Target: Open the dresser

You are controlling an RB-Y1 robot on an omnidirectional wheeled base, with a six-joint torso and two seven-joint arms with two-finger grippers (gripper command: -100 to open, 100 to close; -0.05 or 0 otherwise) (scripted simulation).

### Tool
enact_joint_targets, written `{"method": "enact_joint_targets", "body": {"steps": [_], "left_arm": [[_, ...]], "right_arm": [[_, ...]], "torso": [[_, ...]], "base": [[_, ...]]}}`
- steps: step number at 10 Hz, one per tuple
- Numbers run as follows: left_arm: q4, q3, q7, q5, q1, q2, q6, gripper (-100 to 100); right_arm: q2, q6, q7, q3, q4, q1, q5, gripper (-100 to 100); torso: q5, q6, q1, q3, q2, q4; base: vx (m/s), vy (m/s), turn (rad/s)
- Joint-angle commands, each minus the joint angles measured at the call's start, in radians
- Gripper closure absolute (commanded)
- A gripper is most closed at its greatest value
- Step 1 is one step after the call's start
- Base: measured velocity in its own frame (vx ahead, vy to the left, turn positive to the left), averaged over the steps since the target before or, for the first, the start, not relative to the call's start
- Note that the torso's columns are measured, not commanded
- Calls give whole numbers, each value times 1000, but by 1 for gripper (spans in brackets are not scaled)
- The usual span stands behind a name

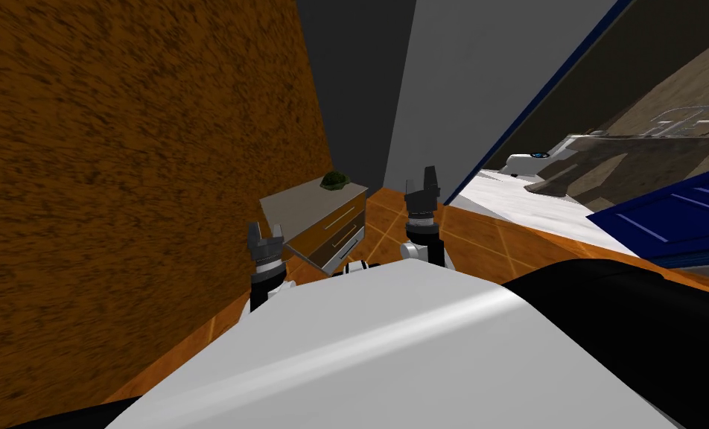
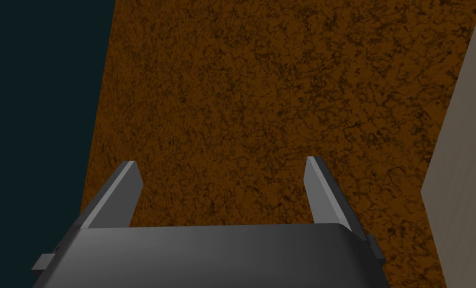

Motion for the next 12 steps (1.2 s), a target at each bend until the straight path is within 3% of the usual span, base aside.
{"method": "enact_joint_targets", "body": {"steps": [1, 8, 12], "left_arm": [[77, 18, 10, 25, -12, 3, 1, -100], [211, 47, 25, 70, -31, 9, 2, -100], [228, 50, 27, 75, -34, 11, 2, -100]], "right_arm": [[0, 0, 0, 0, 0, 0, 0, 0], [0, 0, 0, 0, 0, 0, 0, 0], [0, 0, 0, 0, 0, 0, 0, 0]], "torso": [[0, 0, -1, 0, -1, 0], [12, 6, -1, -4, -13, -15], [18, 12, -3, -4, -17, -20]], "base": [[88, -173, 95], [58, -109, 78], [16, -29, 22]]}}
